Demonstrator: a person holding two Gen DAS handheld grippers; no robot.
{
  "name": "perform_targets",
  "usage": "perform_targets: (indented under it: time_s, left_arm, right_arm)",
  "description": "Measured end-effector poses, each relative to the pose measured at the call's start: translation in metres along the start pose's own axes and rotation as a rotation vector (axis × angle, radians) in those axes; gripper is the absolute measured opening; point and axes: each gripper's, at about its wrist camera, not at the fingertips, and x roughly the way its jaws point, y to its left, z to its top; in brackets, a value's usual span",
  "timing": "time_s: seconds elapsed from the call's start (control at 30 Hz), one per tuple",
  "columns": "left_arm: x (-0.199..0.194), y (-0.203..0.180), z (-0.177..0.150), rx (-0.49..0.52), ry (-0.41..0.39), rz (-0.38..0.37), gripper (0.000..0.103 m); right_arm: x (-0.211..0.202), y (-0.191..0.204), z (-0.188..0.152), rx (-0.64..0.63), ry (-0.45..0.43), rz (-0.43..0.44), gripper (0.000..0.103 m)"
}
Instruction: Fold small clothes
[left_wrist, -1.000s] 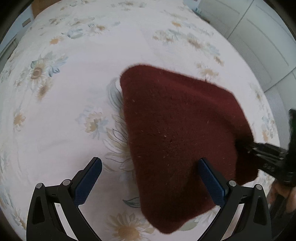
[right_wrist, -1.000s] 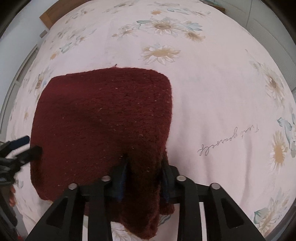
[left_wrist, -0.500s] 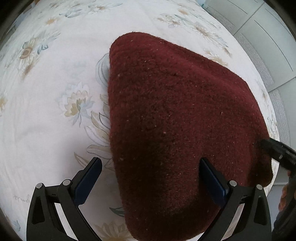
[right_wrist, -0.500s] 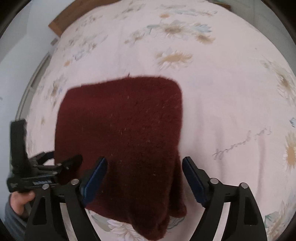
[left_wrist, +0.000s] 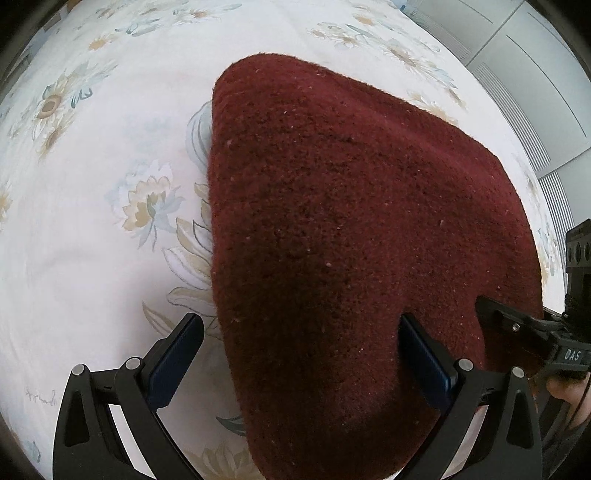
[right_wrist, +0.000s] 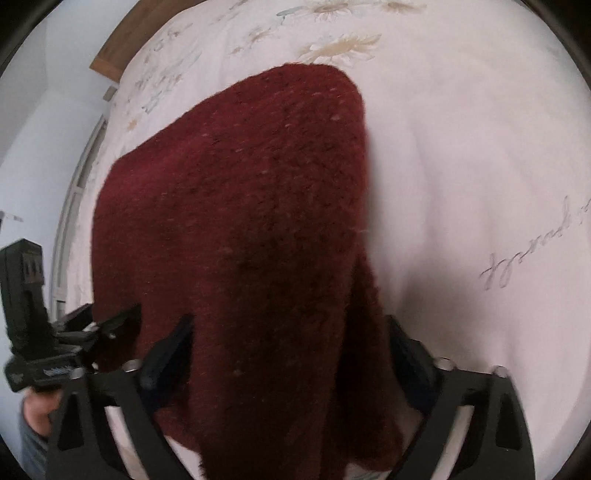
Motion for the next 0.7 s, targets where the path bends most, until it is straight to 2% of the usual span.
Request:
perform_targets:
  time_s: [0.07,0.1,0.13,0.17,0.2,0.33,0.43,0.57,0.7]
  left_arm:
    - [0.001,-0.003,0.0,0.015,-0.007,-0.003,0.1]
    - [0.002,-0.004,0.001,0.016,-0.003,-0.024,0.093]
    - [0.002,-0.005,0.0,0.011,0.0,-0.054,0.079]
    - [0.002,-0.005,0.001,0.004,0.004,-0.088,0.073]
    - [0.001,-0.007,0.002,0.01,0.001,-0.081,0.07]
    - [-0.008,-0.017,0.001,0.063,-0.026,-0.069,0.051]
    - [-0.025,-0.014,0.003,0.071,-0.042,-0.105,0.044]
    - [-0.06,0.001,0.003,0.091,-0.088,-0.131,0.043]
    - [-0.098,0.031,-0.002,0.071,-0.139,-0.135,0.043]
  right_arm:
    - [-0.001,0.005,0.001,-0.011,0.008,0.001,0.072]
    - [-0.002,0.008,0.001,-0.017,0.013,-0.005,0.066]
    - [-0.002,0.01,0.001,-0.017,0.017,-0.004,0.063]
    - [-0.004,0.012,0.002,-0.017,0.016,-0.008,0.058]
    - [-0.005,0.015,0.002,-0.02,0.014,-0.013,0.053]
    - [-0.017,0.033,0.002,-0.049,-0.011,-0.068,0.045]
    - [-0.036,0.056,0.0,-0.092,-0.046,-0.1,0.044]
    - [-0.062,0.1,-0.002,-0.162,-0.098,-0.092,0.043]
    - [-0.065,0.145,-0.003,-0.219,-0.118,-0.077,0.044]
